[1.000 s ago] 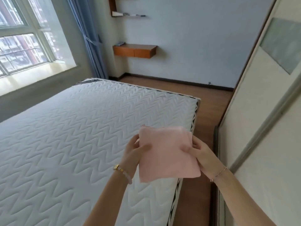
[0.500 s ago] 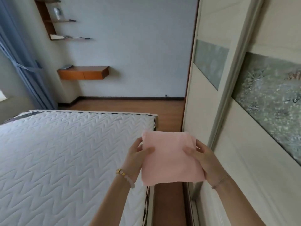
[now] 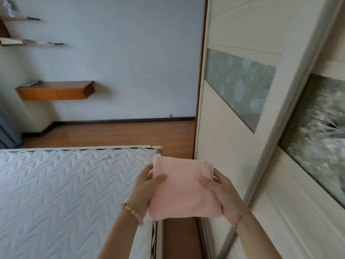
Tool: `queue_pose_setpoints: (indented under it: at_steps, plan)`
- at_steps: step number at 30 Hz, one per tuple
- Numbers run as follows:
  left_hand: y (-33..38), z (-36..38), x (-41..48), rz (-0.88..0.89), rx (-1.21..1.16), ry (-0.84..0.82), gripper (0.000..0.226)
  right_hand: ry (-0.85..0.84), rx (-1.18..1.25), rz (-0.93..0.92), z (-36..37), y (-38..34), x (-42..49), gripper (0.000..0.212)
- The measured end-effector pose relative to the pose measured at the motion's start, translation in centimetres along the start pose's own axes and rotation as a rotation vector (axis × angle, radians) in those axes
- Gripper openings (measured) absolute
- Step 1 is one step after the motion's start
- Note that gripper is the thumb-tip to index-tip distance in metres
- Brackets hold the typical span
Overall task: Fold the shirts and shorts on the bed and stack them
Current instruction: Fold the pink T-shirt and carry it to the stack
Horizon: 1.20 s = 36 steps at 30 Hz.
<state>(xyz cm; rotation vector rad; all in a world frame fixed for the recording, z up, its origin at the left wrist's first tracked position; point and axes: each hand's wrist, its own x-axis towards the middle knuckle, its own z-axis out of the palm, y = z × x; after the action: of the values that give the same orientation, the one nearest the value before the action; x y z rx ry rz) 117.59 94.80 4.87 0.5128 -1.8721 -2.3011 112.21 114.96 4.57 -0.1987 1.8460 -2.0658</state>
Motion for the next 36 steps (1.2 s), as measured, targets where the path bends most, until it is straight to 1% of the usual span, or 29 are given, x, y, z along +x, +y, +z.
queue_pose_setpoints:
  at_steps: [3, 4, 7, 10, 15, 20, 25, 28, 34, 36]
  plan:
    - [1.8, -1.3, 7.6, -0.002, -0.029, 0.017, 0.037, -0.017, -0.022, 0.016, 1.3, -1.6, 7.8, 0.027]
    - [2.4, -1.4, 9.0, -0.003, -0.034, 0.015, 0.036, -0.016, -0.033, 0.015, 1.6, -2.2, 9.3, 0.029]
    - [4.8, -2.3, 15.7, 0.004, -0.060, -0.001, 0.043, -0.010, -0.053, 0.014, 2.8, -4.1, 16.3, 0.033]
    - [6.5, -2.7, 21.9, 0.016, -0.055, 0.004, 0.037, -0.014, -0.069, 0.006, 3.4, -5.5, 22.7, 0.031]
    - [7.8, -2.8, 31.9, 0.030, -0.047, -0.003, 0.036, -0.010, -0.102, 0.010, 3.2, -6.2, 33.1, 0.033]
    - [8.1, -1.6, 42.7, 0.025, -0.066, 0.037, 0.034, -0.038, -0.155, 0.017, 1.9, -7.0, 44.8, 0.031]
    - [10.7, 0.2, 53.9, 0.044, -0.057, 0.050, 0.032, -0.064, -0.153, 0.019, 0.3, -9.8, 57.1, 0.030]
    - [12.7, 0.3, 60.3, 0.055, -0.071, 0.065, 0.031, -0.073, -0.152, 0.009, 0.5, -11.4, 63.8, 0.030]
    - [14.8, -1.6, 72.8, 0.065, -0.095, 0.128, 0.030, -0.107, -0.100, 0.039, 2.3, -12.9, 76.9, 0.024]
    - [15.3, -2.7, 77.2, 0.066, -0.109, 0.148, 0.031, -0.114, -0.103, 0.049, 3.3, -13.1, 81.6, 0.025]
